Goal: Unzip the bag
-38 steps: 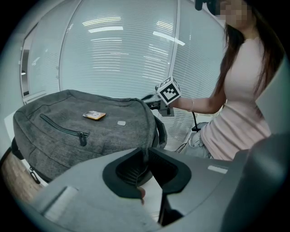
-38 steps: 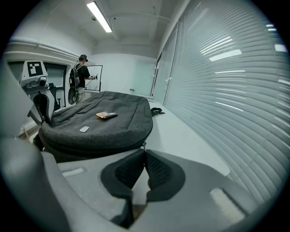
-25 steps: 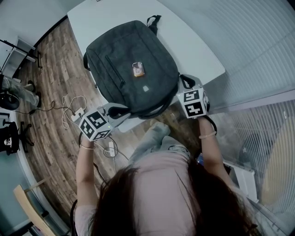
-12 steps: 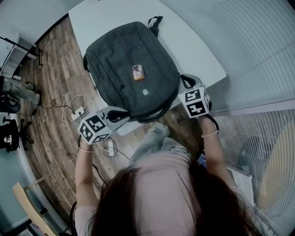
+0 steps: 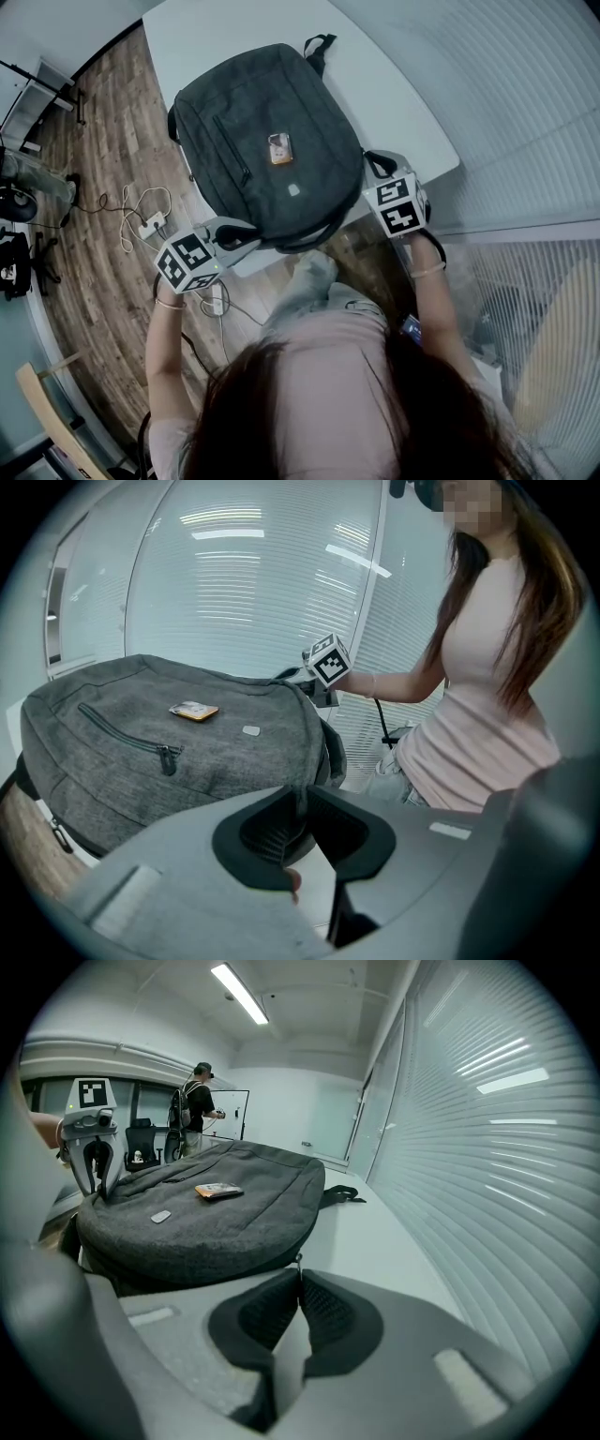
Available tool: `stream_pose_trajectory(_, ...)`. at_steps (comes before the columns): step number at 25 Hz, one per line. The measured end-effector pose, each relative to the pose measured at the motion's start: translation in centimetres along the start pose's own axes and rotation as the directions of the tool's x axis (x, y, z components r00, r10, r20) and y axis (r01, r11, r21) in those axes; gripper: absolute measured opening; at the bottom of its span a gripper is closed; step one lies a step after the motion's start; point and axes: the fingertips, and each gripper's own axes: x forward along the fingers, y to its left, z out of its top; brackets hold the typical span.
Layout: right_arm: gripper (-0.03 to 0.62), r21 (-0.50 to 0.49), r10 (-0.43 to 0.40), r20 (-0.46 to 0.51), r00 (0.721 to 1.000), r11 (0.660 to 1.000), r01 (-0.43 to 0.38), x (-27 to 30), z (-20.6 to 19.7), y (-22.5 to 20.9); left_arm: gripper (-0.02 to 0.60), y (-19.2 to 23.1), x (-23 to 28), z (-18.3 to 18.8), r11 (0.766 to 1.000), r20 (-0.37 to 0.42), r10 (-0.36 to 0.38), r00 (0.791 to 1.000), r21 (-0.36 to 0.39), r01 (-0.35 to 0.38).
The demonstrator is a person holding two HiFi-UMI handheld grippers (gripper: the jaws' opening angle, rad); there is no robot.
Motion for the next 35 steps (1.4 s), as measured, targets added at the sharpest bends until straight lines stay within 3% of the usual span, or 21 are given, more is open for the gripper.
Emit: stream_pose_trajectory(35,0.014,-0.099,0.125,-0.011,0.992,0.987,-0.126,3.8,2.0,-1.7,0.054,0.1,0.5,-0.3,0.998,-0.026,-0.054,0.998,-0.025,0.053)
